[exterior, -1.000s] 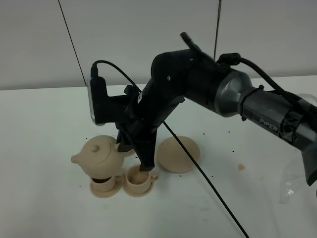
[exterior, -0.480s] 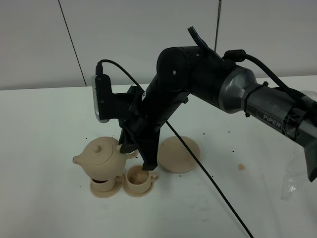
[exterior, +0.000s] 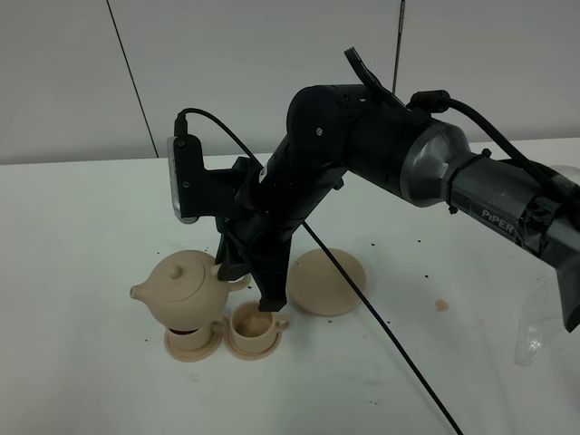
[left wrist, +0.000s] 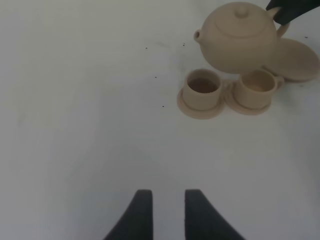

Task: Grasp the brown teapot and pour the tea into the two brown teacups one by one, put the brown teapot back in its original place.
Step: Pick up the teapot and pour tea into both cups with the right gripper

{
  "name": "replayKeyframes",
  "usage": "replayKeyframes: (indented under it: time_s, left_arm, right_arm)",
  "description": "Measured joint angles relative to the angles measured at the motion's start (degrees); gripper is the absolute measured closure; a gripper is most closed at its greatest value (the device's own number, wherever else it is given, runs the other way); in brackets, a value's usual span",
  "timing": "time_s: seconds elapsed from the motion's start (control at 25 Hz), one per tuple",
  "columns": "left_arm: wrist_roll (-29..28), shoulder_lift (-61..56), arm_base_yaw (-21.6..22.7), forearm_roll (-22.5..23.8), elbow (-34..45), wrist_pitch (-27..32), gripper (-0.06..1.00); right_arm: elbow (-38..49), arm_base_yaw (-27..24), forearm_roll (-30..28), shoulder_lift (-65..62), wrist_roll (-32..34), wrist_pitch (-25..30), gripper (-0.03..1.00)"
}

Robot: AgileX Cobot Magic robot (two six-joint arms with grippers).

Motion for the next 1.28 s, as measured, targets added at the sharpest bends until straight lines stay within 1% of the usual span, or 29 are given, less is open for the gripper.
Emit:
replayKeyframes:
  time_s: [0.12,0.28,0.48,0.56,0.8,0.92,1.28]
  left_arm:
    - [0.0,0.0,0.0,0.0,0.0,0.0,0.71]
    - [0.0,0.0,0.0,0.0,0.0,0.0,0.71]
    - [0.0,0.0,0.0,0.0,0.0,0.0,0.71]
    - [0.0,0.0,0.0,0.0,0.0,0.0,0.71]
    - [0.0,0.0,0.0,0.0,0.0,0.0,0.71]
    - [0.0,0.0,0.0,0.0,0.0,0.0,0.71]
    - [0.0,0.0,0.0,0.0,0.0,0.0,0.71]
  right_arm:
    - [0.0,-0.2,0.0,0.0,0.0,0.8,0.87]
    - [0.0,-1.3,-0.2,0.0,0.3,3.6,0.87]
    - [0.0,-1.7,-5.5,-0.9,2.6,4.8,0.87]
    - [0.0,-1.7,-6.4,-1.4,3.2,4.8,0.87]
    - [0.9,-3.7,-4.4,-1.7,3.3,5.1,0.87]
    - [3.3,-4.5,-4.3,-2.2,3.2,4.7,0.87]
    - [11.8,-5.5,-2.9,-8.4,1.3,-0.8,0.87]
